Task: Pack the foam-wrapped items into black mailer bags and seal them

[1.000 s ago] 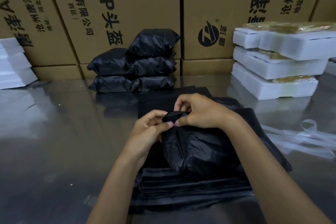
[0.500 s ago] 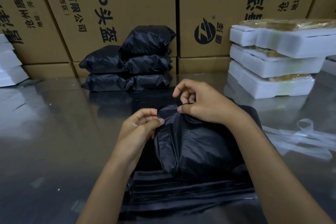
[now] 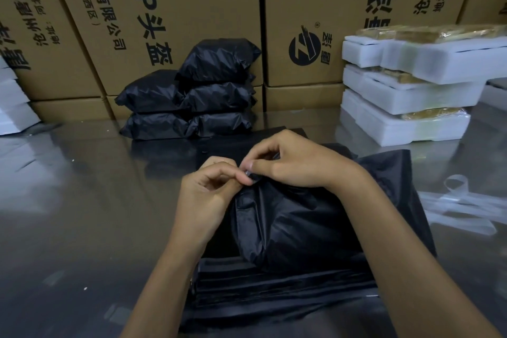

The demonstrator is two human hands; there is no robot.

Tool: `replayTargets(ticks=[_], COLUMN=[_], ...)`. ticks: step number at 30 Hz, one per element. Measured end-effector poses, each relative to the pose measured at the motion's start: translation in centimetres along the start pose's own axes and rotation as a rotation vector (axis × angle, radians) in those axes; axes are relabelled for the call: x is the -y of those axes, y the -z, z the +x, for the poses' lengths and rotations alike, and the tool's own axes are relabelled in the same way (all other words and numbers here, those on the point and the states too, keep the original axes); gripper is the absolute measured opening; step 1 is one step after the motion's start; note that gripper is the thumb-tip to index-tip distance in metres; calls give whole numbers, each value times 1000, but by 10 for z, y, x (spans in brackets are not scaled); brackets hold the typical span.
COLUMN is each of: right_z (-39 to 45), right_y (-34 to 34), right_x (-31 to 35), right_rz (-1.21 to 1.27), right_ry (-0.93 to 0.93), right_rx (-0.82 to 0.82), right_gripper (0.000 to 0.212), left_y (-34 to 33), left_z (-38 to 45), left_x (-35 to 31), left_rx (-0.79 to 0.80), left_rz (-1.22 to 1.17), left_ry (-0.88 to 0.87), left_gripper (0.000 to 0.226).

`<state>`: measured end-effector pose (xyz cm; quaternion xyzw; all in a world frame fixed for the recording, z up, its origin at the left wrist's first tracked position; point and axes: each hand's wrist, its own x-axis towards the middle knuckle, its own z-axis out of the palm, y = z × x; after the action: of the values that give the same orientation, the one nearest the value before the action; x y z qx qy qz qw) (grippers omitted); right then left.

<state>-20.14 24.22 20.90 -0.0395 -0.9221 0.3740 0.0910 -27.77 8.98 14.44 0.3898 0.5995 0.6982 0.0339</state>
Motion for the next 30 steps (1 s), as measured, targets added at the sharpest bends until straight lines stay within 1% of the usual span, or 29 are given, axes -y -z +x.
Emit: replayTargets(ticks=[3, 5, 7, 11, 17, 21, 26, 30], right_z=[-2, -3, -4, -4, -3, -5, -2, -3], right_y=[1, 2, 1, -1, -1, 4, 1, 1], right_x=[2, 3, 4, 6, 4, 0, -2, 0], right_rz=[13, 27, 53, 77, 165, 221, 287, 289], right_ry=[23, 28, 31, 31, 41, 19, 11, -9], right_rx=[42, 59, 75, 91, 58, 75, -5, -6], right_gripper=[22, 24, 26, 28, 23, 17, 6, 6], left_y=[-1, 0, 0, 0, -1, -2, -3, -4], left_z=[1, 2, 3, 1, 0, 1, 0, -1], left_x=[1, 3, 5, 6, 5, 4, 1, -1], left_rx=[-8, -28, -52, -74, -98, -117, -120, -109], left_rz=[0, -40, -23, 45, 51, 34, 44, 90], left_ry=[-12, 20, 31, 10, -2, -3, -18, -55], left_gripper=[22, 34, 43, 50, 40, 33, 28, 27])
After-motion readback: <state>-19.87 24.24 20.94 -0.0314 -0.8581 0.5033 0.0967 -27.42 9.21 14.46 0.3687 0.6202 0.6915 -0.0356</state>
